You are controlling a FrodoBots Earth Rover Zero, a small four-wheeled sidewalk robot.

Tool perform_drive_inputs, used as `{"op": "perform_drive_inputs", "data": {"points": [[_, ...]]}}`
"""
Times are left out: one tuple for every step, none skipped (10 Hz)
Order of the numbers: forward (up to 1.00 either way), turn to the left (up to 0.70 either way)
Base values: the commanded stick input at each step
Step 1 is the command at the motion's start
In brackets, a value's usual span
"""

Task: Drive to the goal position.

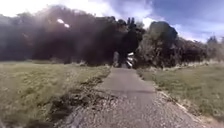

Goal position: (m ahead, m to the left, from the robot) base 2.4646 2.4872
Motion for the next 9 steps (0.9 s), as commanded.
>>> {"op": "perform_drive_inputs", "data": {"points": [[1.00, -0.40], [1.00, -0.40], [1.00, -0.40], [1.00, -0.40], [1.00, -0.40], [1.00, -0.40], [1.00, -0.40], [1.00, -0.40], [1.00, -0.40]]}}
